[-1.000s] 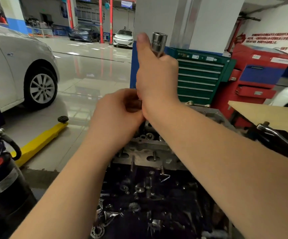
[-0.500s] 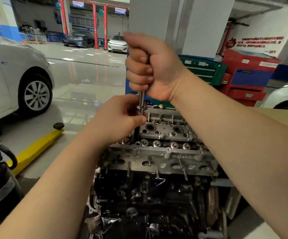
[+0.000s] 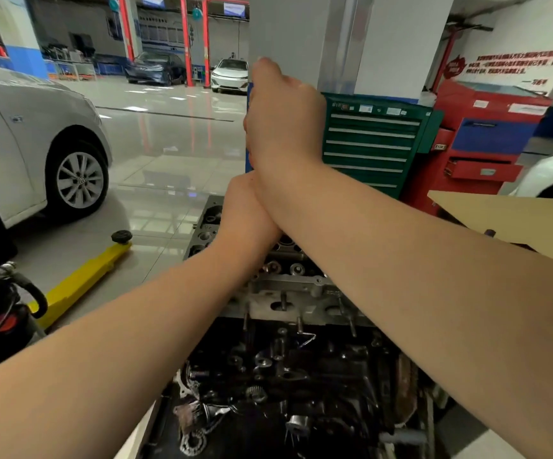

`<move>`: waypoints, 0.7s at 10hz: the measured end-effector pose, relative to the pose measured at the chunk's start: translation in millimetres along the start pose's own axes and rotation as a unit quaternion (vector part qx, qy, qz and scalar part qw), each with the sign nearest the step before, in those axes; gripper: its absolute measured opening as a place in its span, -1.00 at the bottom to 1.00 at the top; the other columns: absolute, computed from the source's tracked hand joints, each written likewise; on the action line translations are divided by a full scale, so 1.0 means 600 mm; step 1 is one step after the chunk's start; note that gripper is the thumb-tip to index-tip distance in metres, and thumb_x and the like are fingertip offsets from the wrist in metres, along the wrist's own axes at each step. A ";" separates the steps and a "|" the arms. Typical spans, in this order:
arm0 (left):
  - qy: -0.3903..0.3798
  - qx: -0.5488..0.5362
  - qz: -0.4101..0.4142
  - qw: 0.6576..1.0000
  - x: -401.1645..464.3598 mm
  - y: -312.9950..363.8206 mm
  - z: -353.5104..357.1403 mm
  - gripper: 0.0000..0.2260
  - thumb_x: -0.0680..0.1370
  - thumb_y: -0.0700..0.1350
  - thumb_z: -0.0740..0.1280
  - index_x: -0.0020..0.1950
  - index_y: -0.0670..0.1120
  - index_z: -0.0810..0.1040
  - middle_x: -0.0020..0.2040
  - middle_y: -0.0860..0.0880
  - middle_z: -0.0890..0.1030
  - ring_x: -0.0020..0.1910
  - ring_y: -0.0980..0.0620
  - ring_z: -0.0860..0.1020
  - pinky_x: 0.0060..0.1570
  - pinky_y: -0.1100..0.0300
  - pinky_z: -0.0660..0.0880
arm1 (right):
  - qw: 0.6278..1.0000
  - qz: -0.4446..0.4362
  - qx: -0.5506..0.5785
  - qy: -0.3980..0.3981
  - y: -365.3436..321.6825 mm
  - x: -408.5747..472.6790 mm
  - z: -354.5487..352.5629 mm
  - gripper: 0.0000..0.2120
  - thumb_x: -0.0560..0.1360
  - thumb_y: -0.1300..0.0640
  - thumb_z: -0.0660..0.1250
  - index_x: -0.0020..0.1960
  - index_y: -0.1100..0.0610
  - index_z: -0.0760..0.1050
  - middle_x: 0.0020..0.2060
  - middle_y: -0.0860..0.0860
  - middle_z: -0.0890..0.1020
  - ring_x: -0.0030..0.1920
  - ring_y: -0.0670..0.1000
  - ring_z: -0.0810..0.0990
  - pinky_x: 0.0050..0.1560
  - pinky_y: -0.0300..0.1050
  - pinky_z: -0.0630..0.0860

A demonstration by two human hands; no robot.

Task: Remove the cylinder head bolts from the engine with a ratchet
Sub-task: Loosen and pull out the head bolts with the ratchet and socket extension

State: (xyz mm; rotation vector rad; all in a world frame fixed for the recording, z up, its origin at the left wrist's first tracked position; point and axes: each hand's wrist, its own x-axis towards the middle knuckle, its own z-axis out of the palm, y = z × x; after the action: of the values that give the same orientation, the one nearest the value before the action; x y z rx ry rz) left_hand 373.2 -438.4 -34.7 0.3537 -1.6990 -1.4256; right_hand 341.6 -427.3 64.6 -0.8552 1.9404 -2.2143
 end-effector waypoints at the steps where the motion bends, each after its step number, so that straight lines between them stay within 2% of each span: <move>1: -0.015 0.032 -0.022 0.999 0.023 -0.006 -0.016 -0.63 0.54 -0.36 0.33 -0.23 0.11 0.38 -0.35 0.21 0.50 -0.42 0.32 0.53 -0.34 0.45 0.48 | 0.996 0.023 0.005 -0.088 0.003 0.011 -0.010 -0.55 0.55 0.10 0.31 -0.46 0.05 0.22 -0.49 0.04 0.29 -0.39 0.08 0.23 -0.30 -0.02 0.20; 2: -0.023 0.020 -0.020 0.999 0.030 -0.005 -0.017 -0.64 0.44 -0.10 0.44 -0.35 -0.25 0.34 -0.50 -0.15 0.35 -0.56 -0.06 0.32 -0.54 0.21 0.29 | 0.944 0.061 0.054 -0.320 -0.002 0.036 -0.044 -0.62 0.59 0.03 0.33 -0.36 0.10 0.38 -0.45 0.07 0.40 -0.45 0.05 0.34 -0.35 -0.13 0.31; 3: -0.046 0.003 -0.009 0.999 0.033 -0.006 -0.015 -0.56 0.44 -0.01 0.49 -0.33 -0.33 0.39 -0.49 -0.21 0.34 -0.54 -0.08 0.31 -0.48 0.11 0.27 | 0.886 0.066 0.093 -0.450 -0.001 0.053 -0.070 -0.54 0.65 0.05 0.24 -0.40 0.17 0.37 -0.48 0.10 0.37 -0.47 0.07 0.35 -0.38 -0.13 0.34; 4: -0.075 -0.011 0.002 0.997 0.039 -0.016 -0.023 -0.64 0.38 0.01 0.51 -0.40 -0.20 0.46 -0.56 -0.19 0.35 -0.59 -0.07 0.31 -0.47 0.10 0.27 | 0.893 0.054 0.061 -0.443 0.000 0.044 -0.058 -0.46 0.64 0.08 0.24 -0.50 0.07 0.21 -0.59 0.01 0.19 -0.56 0.01 0.11 -0.45 -0.16 0.13; 5: -0.152 -0.027 -0.008 0.988 0.051 -0.027 -0.039 -0.72 0.33 -0.11 0.46 -0.51 -0.06 0.43 -0.60 -0.04 0.33 -0.62 -0.03 0.28 -0.49 0.21 0.27 | 0.959 0.031 0.014 -0.281 0.005 0.021 -0.029 -0.53 0.55 0.13 0.29 -0.45 -0.01 0.15 -0.55 -0.01 0.16 -0.50 0.02 0.06 -0.41 -0.14 0.08; 6: -0.251 -0.078 -0.091 0.961 0.063 -0.028 -0.055 -0.75 0.31 -0.21 0.41 -0.47 -0.02 0.39 -0.57 0.01 0.26 -0.58 0.07 0.23 -0.46 0.28 0.24 | 0.976 -0.078 -0.095 -0.179 0.002 0.008 -0.009 -0.58 0.62 0.24 0.16 -0.34 -0.04 0.13 -0.44 0.00 0.23 -0.37 0.04 0.23 -0.26 0.10 0.43; 7: -0.289 -0.101 -0.122 0.944 0.069 -0.024 -0.058 -0.72 0.34 -0.16 0.43 -0.45 -0.01 0.36 -0.56 0.04 0.23 -0.56 0.09 0.15 -0.44 0.26 0.17 | 0.991 -0.027 -0.032 -0.125 -0.007 0.007 -0.010 -0.59 0.64 0.16 0.21 -0.35 0.01 0.18 -0.45 0.03 0.28 -0.32 0.07 0.29 -0.24 0.06 0.38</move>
State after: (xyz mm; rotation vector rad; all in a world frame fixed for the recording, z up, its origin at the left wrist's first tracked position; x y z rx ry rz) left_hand 371.1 -494.3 -30.8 0.0224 -1.9857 -2.0128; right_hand 336.6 -423.1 69.5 -1.1467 1.8974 -1.9686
